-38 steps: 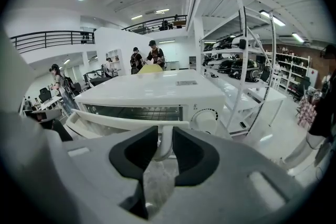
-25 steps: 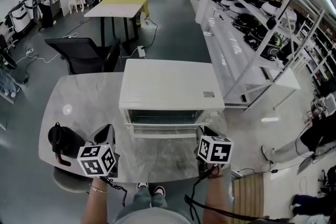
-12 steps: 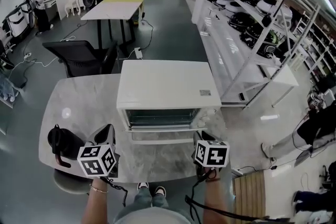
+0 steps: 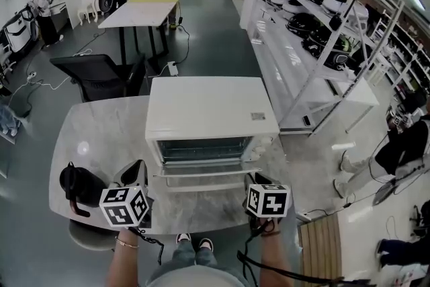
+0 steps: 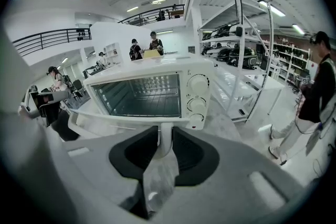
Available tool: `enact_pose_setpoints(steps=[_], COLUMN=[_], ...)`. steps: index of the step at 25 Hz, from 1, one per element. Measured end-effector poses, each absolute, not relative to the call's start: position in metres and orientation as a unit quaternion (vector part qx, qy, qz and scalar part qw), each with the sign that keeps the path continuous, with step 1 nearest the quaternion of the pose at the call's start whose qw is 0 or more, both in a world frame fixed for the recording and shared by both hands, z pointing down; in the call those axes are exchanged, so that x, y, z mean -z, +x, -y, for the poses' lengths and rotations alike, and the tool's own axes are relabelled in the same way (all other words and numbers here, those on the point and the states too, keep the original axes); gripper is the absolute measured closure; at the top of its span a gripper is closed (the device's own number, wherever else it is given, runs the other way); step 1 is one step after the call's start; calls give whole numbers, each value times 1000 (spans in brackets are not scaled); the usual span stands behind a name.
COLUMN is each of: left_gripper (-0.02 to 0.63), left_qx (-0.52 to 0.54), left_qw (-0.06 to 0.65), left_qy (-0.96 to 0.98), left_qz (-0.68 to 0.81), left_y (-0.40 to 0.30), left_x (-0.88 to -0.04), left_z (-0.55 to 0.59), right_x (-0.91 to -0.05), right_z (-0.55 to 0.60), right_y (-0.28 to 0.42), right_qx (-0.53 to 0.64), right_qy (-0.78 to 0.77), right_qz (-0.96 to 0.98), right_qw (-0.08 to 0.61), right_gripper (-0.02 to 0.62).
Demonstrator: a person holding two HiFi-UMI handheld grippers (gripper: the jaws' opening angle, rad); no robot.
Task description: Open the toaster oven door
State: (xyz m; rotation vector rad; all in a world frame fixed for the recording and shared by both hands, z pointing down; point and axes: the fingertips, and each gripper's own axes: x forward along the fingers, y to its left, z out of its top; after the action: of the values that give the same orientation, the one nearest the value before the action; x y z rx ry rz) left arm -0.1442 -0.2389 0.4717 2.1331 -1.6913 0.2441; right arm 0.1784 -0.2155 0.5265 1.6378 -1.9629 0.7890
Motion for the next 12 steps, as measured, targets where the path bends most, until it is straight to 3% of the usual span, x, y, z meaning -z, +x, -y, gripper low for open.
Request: enact_pose_setpoints(steps=[12], left_gripper=[601], left_qx=[-91], left_qw=[201], left_qy=[770], left_qz=[599], left_y=[-137], left_x=[-472], left_z=[239], right_x=[-544], right_z=[194], right_y=[184], right_qx=[-297], right_qy=[607], right_qz=[701], right_qw=[230], right_gripper=[520])
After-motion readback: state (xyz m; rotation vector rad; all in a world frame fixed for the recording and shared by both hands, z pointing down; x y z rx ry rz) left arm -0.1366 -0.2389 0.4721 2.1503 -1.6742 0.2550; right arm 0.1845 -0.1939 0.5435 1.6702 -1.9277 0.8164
